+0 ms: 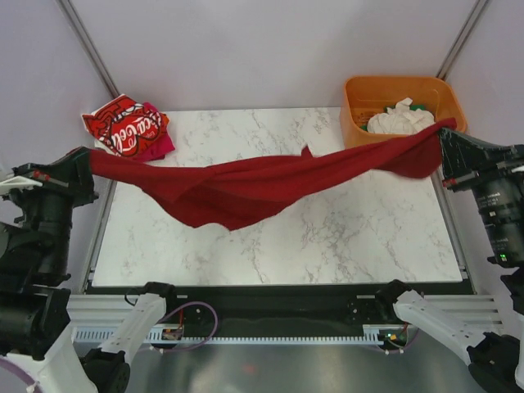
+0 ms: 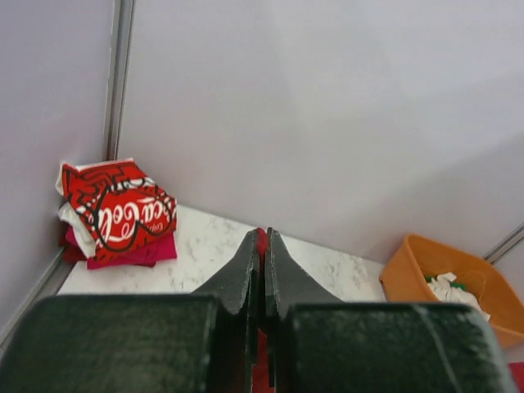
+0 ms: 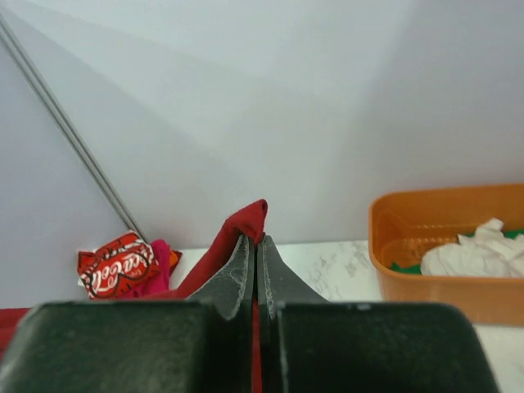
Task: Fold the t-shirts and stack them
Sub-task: Flatten the tshirt out
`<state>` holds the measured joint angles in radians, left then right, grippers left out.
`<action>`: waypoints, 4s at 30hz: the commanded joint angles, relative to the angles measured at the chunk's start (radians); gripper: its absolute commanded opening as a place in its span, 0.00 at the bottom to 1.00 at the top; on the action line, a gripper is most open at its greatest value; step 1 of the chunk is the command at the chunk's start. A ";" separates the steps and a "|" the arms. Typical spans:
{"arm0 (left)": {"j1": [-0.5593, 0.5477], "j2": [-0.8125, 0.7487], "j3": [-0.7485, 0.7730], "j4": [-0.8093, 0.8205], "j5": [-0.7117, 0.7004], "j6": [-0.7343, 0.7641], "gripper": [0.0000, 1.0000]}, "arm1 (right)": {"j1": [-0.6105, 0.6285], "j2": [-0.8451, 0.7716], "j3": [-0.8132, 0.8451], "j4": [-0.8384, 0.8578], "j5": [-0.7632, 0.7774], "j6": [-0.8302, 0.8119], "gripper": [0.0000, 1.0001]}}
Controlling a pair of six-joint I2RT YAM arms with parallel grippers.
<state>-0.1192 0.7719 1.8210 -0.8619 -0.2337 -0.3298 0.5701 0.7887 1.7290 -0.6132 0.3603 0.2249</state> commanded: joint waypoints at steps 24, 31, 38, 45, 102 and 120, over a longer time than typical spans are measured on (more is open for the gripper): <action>0.118 1.182 0.609 -0.074 0.301 -0.004 1.00 | -0.375 0.813 0.147 -0.099 -0.179 0.062 0.98; 0.118 0.864 0.056 0.015 0.261 -0.049 1.00 | -0.375 0.621 -0.166 -0.020 -0.269 0.054 0.98; -0.008 0.499 -0.444 0.057 0.263 -0.199 0.99 | -0.345 0.488 -0.405 0.001 -0.298 0.140 0.98; -0.158 0.361 -0.804 0.147 0.195 -0.327 0.98 | -0.247 0.515 -0.557 0.038 -0.336 0.166 0.98; 0.067 1.266 -0.117 0.291 0.165 -0.278 0.70 | -0.076 0.564 -0.824 0.276 -0.469 0.166 0.98; 0.067 1.501 0.061 0.296 0.151 -0.285 0.61 | -0.075 0.550 -0.864 0.234 -0.449 0.128 0.98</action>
<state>-0.0540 2.2463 1.8397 -0.5762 -0.0715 -0.6102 0.4892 1.3563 0.8749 -0.3817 -0.0967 0.3691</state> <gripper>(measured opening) 0.624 0.979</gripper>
